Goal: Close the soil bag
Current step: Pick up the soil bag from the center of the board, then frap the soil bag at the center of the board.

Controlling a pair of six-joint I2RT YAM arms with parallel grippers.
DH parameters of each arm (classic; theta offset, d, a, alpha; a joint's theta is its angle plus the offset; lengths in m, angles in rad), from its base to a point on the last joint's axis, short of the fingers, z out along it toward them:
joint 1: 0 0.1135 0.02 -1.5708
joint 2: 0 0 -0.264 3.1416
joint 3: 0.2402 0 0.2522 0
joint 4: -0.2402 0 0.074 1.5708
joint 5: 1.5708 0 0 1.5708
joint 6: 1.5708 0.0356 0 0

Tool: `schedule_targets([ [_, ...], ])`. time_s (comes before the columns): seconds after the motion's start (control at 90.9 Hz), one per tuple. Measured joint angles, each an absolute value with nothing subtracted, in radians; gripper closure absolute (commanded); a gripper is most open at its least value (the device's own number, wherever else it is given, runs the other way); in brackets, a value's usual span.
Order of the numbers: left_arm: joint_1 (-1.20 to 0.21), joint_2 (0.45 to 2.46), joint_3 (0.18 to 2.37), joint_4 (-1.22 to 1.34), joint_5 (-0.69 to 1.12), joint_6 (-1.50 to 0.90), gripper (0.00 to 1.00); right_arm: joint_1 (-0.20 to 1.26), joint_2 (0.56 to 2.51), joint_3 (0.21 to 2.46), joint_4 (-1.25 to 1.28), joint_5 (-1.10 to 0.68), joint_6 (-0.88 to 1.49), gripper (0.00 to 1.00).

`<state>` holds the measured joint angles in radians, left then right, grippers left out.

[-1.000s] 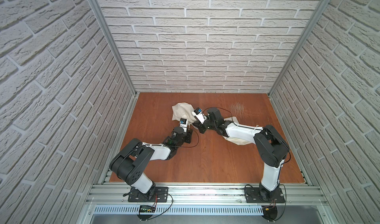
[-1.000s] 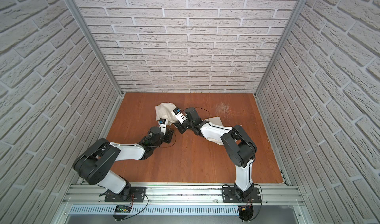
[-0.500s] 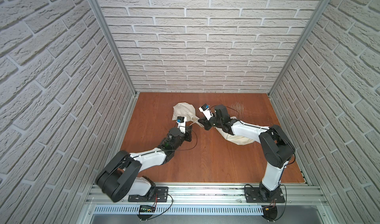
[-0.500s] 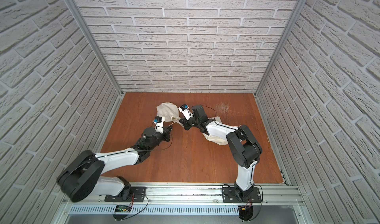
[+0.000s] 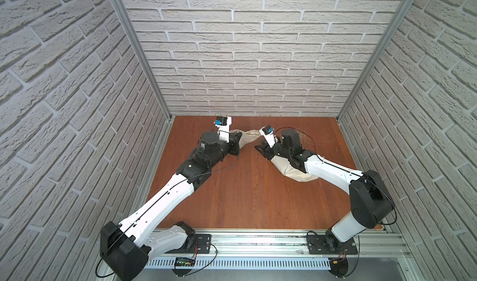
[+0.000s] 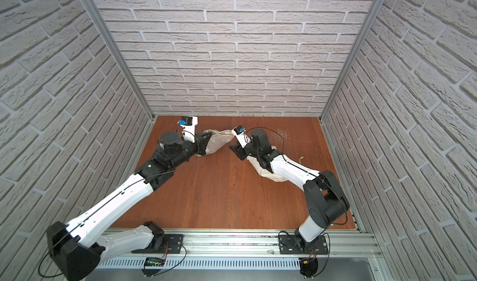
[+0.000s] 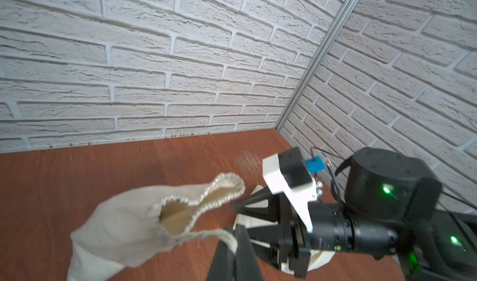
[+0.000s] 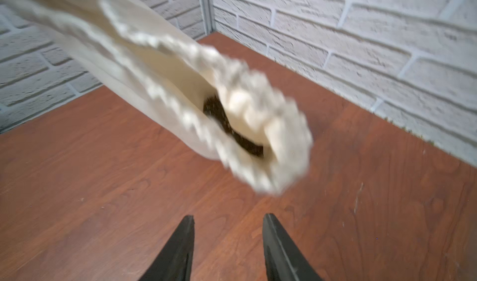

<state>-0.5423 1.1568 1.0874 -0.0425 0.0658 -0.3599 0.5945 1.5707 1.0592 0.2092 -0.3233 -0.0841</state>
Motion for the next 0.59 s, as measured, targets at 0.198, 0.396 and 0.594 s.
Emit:
schedule_targets([
  [0.198,-0.527,1.242,1.219,-0.163,0.121,-0.365,1.0,0.673,1.425,1.058,0.263,-0.337,-0.087,0.5],
  [0.396,-0.522,1.252,1.229,-0.196,0.164,-0.385,1.0,0.724,1.438,1.074,0.319,-0.335,-0.086,0.55],
  [0.594,-0.522,1.25,1.229,-0.205,0.185,-0.402,1.0,0.732,1.537,1.121,0.375,-0.326,-0.074,0.61],
])
